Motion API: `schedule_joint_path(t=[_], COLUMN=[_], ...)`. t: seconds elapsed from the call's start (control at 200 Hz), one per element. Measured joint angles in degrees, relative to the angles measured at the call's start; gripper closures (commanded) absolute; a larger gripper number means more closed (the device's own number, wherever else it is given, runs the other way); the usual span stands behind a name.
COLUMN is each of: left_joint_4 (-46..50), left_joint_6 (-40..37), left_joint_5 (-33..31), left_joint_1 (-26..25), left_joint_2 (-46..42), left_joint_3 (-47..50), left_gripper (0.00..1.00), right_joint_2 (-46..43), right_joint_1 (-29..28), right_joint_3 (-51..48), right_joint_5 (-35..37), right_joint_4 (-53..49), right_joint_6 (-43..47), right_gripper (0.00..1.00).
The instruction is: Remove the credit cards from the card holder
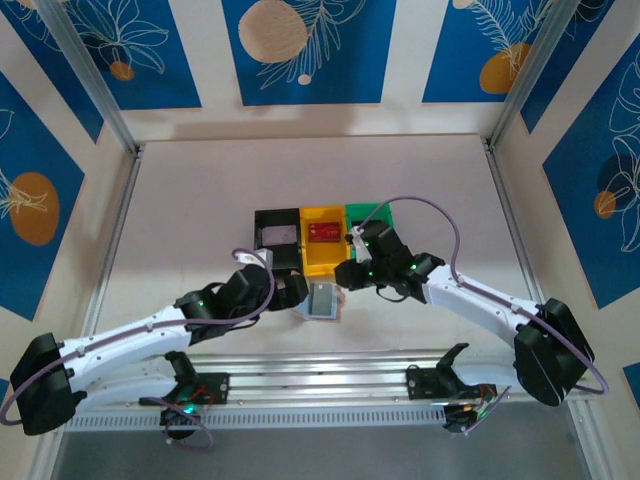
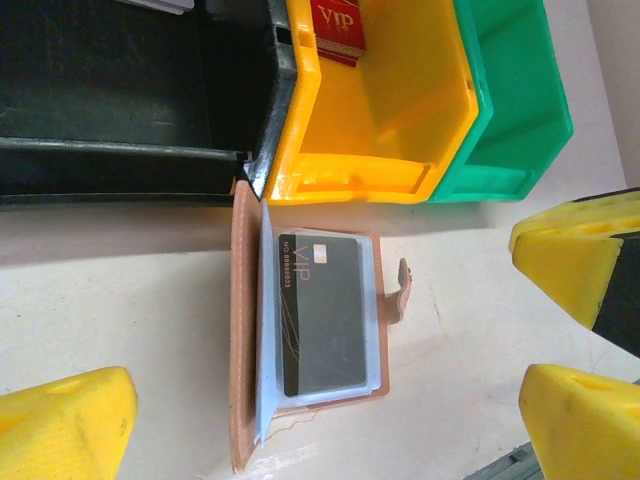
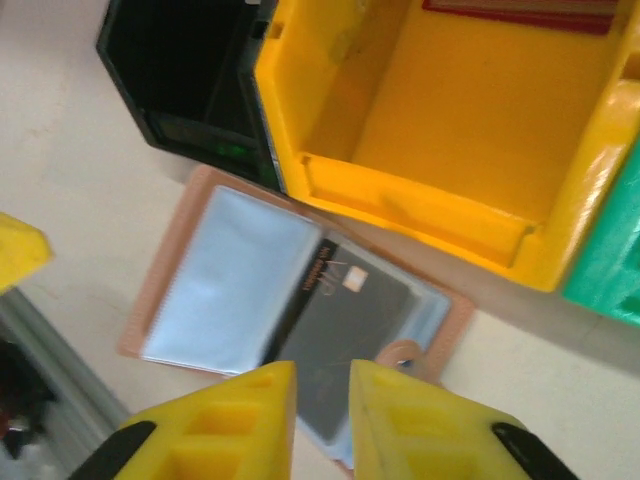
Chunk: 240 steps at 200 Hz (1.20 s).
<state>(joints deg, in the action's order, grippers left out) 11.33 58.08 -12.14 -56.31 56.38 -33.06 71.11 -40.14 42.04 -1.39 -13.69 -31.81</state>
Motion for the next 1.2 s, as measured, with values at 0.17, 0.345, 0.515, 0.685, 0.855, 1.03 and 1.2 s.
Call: schedule_joint_path(t=[0.17,0.345,0.515,0.685,0.855,1.03,1.2], left_joint_4=[0.3,1.9,0.9,-2.5,-6.2,-9.8,-12.3], left_joint_6=[0.0,0.1,0.8,2.4,4.6,6.6,8.1], left_joint_5=[-0.3,-0.6,-0.6,-0.4,0.2,0.6,0.5], left_joint_1=[-0.2,-0.3,-1.9,-4.6,-5.1,-5.1,-5.1], left_joint_2=[0.8,2.1,3.5,7.6,11.6,13.0,14.4], left_joint_3=[-0.3,-2.1,-4.1,-6.1,-6.2,-5.2,-4.0], left_gripper=[0.05,0.07,0.1,0.15,0.2,0.29,0.39], right_joint_2=[4.6,8.7,10.0,10.1,8.8,4.4,1.4], right_joint_1=[-3.2,-5.1,-5.1,-4.8,-3.3,-1.9,-1.6], right_joint_3=[1.0,1.7,1.1,-0.6,-3.2,-6.5,-8.2], right_joint_5=[-0.8,1.2,2.3,2.9,3.0,3.1,2.9], right_joint_4=[0.5,-0.1,0.8,2.1,2.6,3.2,4.5], right_joint_6=[-4.7,-8.0,-10.2,-10.9,-11.4,-11.4,-11.4], right_gripper=[0.92,0.95,0.99,1.0,1.0,1.0,1.0])
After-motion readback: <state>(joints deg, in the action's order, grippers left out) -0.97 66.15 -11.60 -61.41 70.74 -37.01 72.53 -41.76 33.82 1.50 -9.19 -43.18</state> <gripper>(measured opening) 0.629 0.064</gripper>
